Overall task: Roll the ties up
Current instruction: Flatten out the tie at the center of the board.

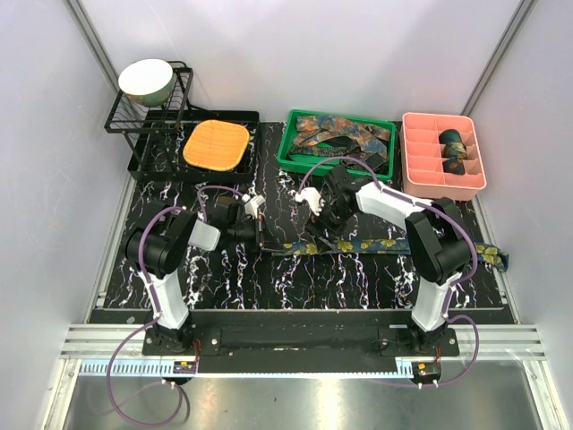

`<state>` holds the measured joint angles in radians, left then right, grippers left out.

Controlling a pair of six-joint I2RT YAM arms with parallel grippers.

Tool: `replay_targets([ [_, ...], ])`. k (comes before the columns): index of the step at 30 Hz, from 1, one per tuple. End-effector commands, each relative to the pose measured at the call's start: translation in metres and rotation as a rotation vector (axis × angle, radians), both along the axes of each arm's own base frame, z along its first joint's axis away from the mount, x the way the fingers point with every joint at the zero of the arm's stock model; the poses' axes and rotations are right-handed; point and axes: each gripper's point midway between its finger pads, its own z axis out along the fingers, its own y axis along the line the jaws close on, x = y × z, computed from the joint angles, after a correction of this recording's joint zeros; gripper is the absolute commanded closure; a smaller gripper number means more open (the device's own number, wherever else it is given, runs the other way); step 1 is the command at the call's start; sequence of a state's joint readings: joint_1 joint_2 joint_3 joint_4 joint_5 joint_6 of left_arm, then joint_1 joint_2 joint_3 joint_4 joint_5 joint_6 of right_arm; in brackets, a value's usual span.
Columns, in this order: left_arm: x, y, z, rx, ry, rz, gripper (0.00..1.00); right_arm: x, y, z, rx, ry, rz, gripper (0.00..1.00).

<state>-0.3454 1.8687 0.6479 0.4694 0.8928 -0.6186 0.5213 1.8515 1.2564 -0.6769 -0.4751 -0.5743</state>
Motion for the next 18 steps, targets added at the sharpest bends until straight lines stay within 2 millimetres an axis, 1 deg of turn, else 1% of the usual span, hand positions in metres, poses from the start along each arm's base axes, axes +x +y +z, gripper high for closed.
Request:
replay_targets([
  [1, -0.007, 0.019, -0.037, 0.134, 0.050, 0.042, 0.99, 0.012, -0.012, -0.017, -0.095, -0.125, 0.136, 0.09],
  [3, -0.005, 0.019, -0.037, 0.133, 0.051, 0.044, 0.99, 0.011, -0.014, -0.027, -0.110, -0.128, 0.160, 0.09],
  [4, -0.005, 0.018, -0.036, 0.134, 0.047, 0.040, 0.99, 0.011, -0.014, -0.033, -0.119, -0.135, 0.173, 0.12],
  [6, -0.004, 0.019, -0.037, 0.138, 0.048, 0.043, 0.99, 0.010, -0.016, -0.038, -0.129, -0.142, 0.186, 0.15],
  [9, -0.005, 0.019, -0.037, 0.139, 0.047, 0.040, 0.99, 0.009, -0.020, -0.045, -0.143, -0.153, 0.206, 0.23],
  [11, -0.005, 0.019, -0.036, 0.140, 0.047, 0.038, 0.99, 0.008, -0.021, -0.048, -0.149, -0.156, 0.214, 0.33],
  [14, -0.006, 0.020, -0.036, 0.150, 0.039, 0.036, 0.99, 0.004, -0.023, -0.049, -0.149, -0.155, 0.220, 0.40],
  [16, -0.006, 0.021, -0.036, 0.153, 0.039, 0.034, 0.99, 0.002, -0.023, -0.048, -0.142, -0.152, 0.218, 0.41],
  [18, -0.006, 0.022, -0.036, 0.158, 0.038, 0.035, 0.99, -0.001, -0.022, -0.043, -0.134, -0.156, 0.224, 0.37],
])
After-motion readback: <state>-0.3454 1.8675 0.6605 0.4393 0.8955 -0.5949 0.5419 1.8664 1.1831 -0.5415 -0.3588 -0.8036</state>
